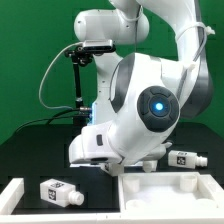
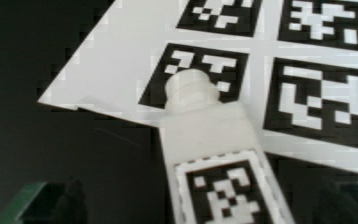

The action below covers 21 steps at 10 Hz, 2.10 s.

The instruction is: Assemble one leg

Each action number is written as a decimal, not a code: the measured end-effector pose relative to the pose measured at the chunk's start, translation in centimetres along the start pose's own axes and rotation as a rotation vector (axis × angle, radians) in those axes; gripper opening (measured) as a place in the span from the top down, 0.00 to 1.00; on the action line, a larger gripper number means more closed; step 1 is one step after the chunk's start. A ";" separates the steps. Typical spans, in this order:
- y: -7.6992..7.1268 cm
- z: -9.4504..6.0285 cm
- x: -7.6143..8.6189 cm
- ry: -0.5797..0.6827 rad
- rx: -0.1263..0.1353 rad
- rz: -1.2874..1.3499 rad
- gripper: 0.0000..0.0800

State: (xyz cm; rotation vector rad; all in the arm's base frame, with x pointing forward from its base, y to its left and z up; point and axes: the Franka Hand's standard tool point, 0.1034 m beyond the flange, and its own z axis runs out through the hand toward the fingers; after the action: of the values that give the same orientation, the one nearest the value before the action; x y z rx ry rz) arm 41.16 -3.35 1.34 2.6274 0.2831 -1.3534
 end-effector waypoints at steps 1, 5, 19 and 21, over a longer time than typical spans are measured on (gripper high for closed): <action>-0.1 0.0 0.0 -0.001 -0.001 0.023 0.19; 0.0 0.1 0.0 -0.001 0.001 0.025 0.54; -3.5 -19.1 -0.6 0.777 0.122 0.168 0.64; -2.9 -21.3 -0.4 0.891 0.201 0.203 0.64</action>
Offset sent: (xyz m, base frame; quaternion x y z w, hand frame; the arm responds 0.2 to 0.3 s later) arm 0.0000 0.0000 0.0000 0.0000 0.0000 0.0000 1.0000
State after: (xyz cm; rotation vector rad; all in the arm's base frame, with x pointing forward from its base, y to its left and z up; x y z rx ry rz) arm 56.94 4.51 13.70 3.1501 -0.0274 -0.0870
